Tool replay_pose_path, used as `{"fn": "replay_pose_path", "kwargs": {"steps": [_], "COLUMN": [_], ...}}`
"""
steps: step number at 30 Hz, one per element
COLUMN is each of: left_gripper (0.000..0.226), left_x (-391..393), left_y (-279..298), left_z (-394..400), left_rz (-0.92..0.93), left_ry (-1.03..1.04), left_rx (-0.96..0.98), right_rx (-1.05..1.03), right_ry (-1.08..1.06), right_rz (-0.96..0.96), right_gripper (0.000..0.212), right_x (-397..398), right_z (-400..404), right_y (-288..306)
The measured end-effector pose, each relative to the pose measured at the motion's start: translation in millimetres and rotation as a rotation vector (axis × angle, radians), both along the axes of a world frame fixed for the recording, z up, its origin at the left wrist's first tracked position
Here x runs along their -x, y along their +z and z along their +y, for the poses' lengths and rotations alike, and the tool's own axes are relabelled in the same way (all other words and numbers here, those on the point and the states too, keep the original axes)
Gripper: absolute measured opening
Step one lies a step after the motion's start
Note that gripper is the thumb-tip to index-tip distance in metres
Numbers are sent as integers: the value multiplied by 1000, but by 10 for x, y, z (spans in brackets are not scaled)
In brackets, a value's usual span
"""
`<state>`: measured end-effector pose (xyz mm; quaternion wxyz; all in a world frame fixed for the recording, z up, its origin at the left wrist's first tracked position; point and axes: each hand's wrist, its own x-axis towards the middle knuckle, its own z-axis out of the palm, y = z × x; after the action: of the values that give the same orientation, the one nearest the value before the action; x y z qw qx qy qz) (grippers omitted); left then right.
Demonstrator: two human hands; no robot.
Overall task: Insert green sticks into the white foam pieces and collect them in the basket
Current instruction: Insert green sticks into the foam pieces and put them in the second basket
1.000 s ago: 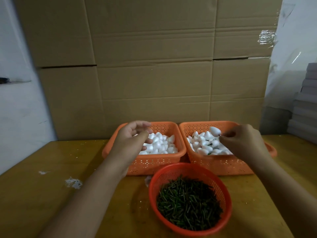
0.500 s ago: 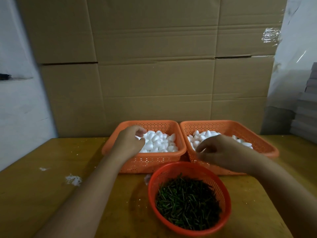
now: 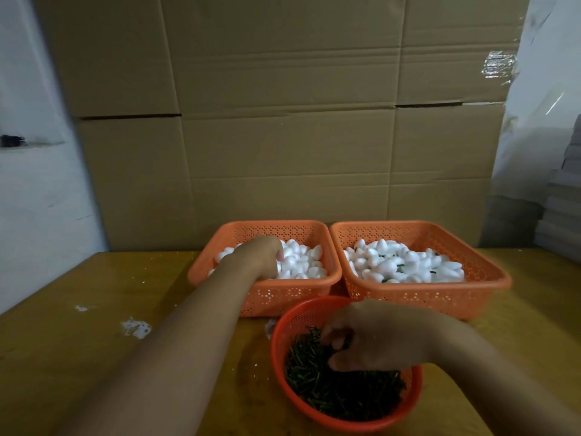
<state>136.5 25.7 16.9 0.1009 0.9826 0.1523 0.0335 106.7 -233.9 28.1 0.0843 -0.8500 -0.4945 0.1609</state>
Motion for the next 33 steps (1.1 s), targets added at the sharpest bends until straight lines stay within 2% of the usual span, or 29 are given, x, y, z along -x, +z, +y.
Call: {"fn": "replay_pose_path", "kwargs": {"steps": [4,7,9,11,14,16,18,20,25,29,33], "left_gripper": [29,31,19,9,7,6,24,32,43,36,32], "left_x": [-3,56,155,298,561,732,872,976,1119,1208,1245], "left_y": [-40,-2,57,113,207,281,358,414,506,549,557], "left_z": [56,15,-49,-106,-203,-289,-367,-426,-545,-592,-634], "left_rz": [-86,-297,-479,-616,-707,-757,-793,-803,-787,-796,-846], "left_ry": [-42,-75,-101,-130,-167,-212,-242,-259,-280,-319,-448], "left_rx": [38,128,226,376,725,885,1018,1109,1144,1028,955], "right_rx": [2,8,13,11,6,13,26,33,28,31,38], "right_ry": [-9,-19,-22,-16,-20,-24,-21,-18,-24,-31,-27], "right_rz": [0,2,10,8,3,-2,-7,-6,2,13,7], "right_gripper": [43,44,44,43,41,41,40,40,38,38,39], "right_x": [-5,-16,-32,-43,-52,-60,-62,-61,-67,-76,-72], "right_z": [-7,-11,-14,-14,-16,-15,-12,-8,-15,-16,-13], "right_y": [-23,-37,-40,-47,-60,-65,-65,-73,-85,-91,-88]}}
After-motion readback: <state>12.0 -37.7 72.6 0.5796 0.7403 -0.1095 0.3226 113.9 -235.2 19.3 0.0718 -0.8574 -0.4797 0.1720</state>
